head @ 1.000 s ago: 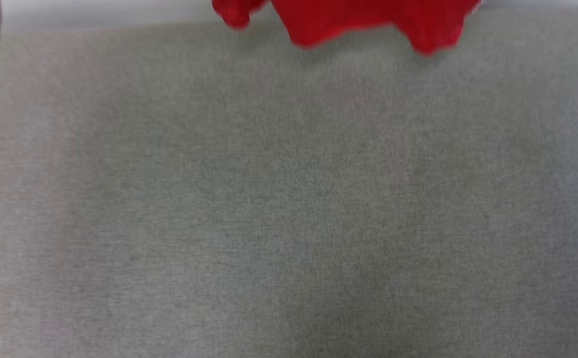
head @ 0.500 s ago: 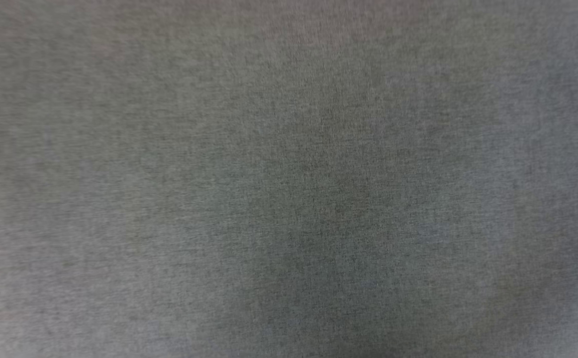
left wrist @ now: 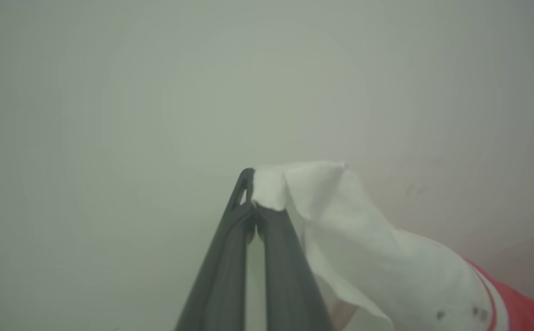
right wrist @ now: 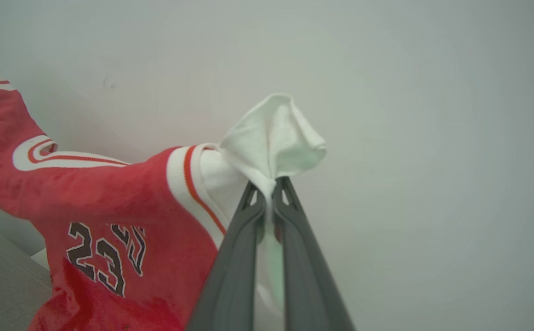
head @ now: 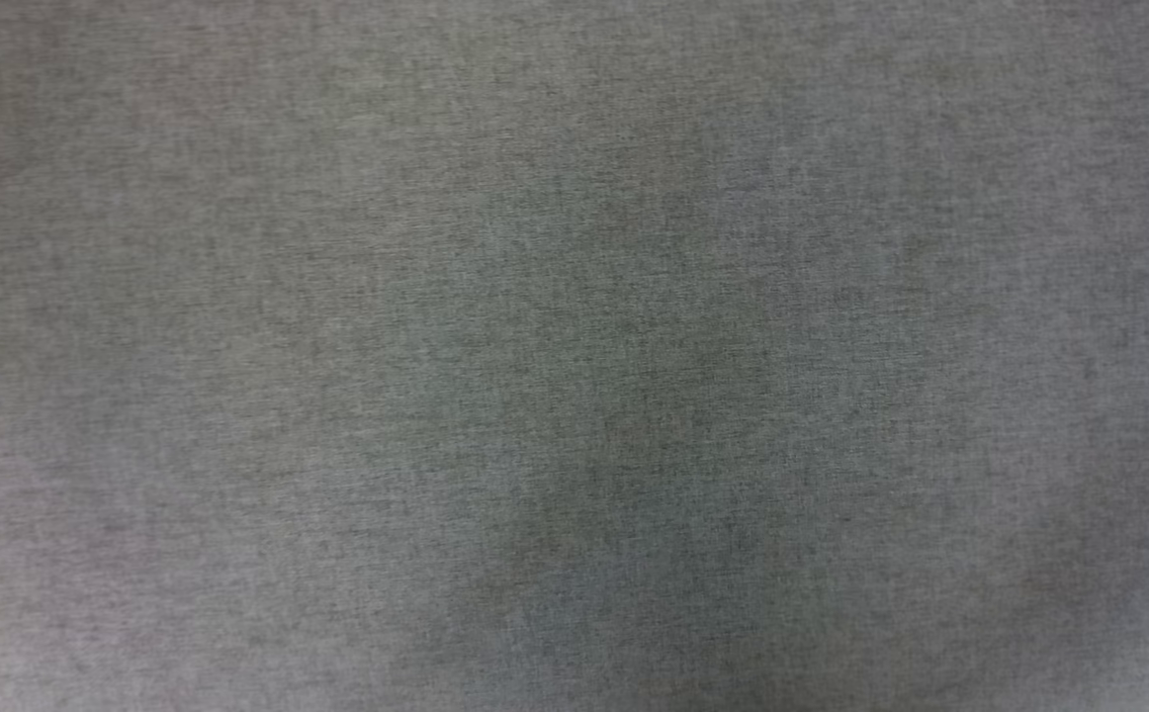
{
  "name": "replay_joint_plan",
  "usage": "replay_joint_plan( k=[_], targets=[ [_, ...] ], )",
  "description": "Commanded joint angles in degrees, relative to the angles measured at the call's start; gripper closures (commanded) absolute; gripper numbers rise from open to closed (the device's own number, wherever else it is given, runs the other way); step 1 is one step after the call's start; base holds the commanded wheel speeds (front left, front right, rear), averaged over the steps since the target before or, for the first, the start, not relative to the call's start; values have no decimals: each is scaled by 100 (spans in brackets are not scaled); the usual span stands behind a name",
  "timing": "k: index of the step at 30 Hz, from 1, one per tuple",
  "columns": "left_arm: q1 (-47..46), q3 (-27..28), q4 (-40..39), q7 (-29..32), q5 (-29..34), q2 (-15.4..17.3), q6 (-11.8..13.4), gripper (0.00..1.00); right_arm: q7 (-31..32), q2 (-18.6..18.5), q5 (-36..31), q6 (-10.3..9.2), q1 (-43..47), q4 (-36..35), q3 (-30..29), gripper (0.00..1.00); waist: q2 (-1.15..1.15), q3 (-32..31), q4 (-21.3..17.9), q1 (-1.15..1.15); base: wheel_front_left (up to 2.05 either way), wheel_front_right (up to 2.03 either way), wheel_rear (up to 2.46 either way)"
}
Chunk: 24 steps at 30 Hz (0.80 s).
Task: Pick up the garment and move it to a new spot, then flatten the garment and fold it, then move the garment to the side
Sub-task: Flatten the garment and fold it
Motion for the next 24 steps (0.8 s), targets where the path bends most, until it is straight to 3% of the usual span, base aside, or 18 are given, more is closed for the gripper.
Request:
replay_joint_plan(
  k=[1,8,16,24],
  targets=[
    [148,11,-31,-71,-38,-55,-48,100,-42,-71,79,-8,118,-6,61,100,0,-12,32,-1,0,0,0],
    [996,125,123,-377,-380,-160,-372,100,-130,-344,699,-8,1030,-191,308,100,0,-323,170,-1,0,0,0],
    [3061,313,55,-603,-753,-396,-685,100,-204,-662,1409,-8,3035,-389,413,100,0,-1436,323,-1,0,0,0],
    [5571,528,-656,-629,-1013,-551,-472,100,8,-927,1985,-8,5211,-838,322,100,0,-2519,409,-1,0,0,0]
  ],
)
